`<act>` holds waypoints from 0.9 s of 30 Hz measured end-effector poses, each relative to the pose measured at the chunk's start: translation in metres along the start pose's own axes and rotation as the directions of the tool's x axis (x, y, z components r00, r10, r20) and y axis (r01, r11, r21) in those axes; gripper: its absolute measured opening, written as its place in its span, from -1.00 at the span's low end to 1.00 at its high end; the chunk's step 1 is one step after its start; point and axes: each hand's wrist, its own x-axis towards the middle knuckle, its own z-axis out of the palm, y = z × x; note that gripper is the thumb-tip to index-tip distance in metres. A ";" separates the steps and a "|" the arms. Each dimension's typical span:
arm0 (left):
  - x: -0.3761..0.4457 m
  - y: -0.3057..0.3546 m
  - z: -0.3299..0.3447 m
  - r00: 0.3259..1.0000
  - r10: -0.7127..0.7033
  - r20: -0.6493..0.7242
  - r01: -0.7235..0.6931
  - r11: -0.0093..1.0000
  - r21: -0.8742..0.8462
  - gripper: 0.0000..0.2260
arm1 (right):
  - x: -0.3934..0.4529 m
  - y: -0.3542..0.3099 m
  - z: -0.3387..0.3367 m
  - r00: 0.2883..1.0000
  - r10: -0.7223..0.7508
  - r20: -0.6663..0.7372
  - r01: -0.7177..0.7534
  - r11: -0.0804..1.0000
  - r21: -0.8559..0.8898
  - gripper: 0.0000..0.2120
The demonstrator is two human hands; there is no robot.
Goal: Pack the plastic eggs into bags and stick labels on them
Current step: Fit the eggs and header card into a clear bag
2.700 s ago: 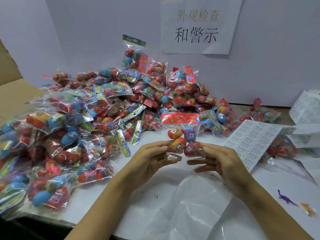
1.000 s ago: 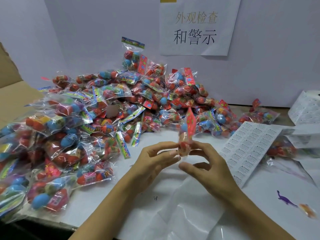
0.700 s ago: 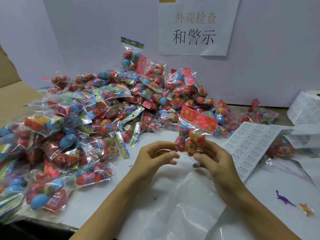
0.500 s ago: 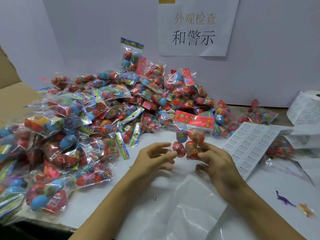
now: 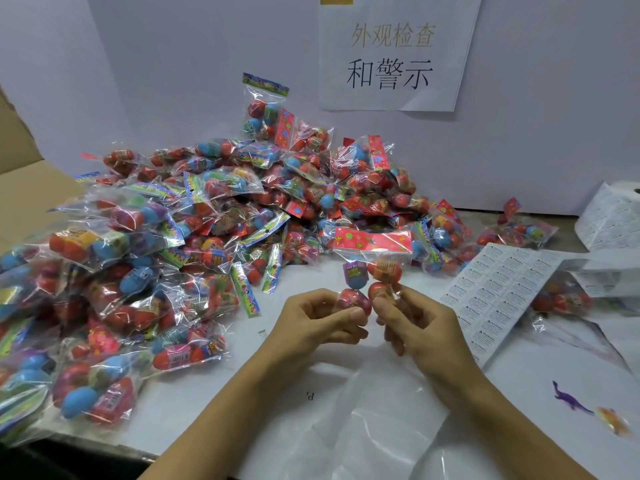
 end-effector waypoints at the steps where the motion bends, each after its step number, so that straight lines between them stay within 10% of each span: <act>1: 0.000 0.001 0.000 1.000 -0.004 -0.004 0.004 1.000 -0.018 -0.88 | 0.000 -0.001 0.000 1.000 0.006 -0.004 -0.006 1.000 0.026 -0.78; 27: 0.002 0.009 -0.005 0.996 -0.074 0.045 0.082 0.967 -0.242 -0.82 | 0.004 -0.003 -0.011 0.980 0.084 0.179 -0.137 0.940 0.312 -0.64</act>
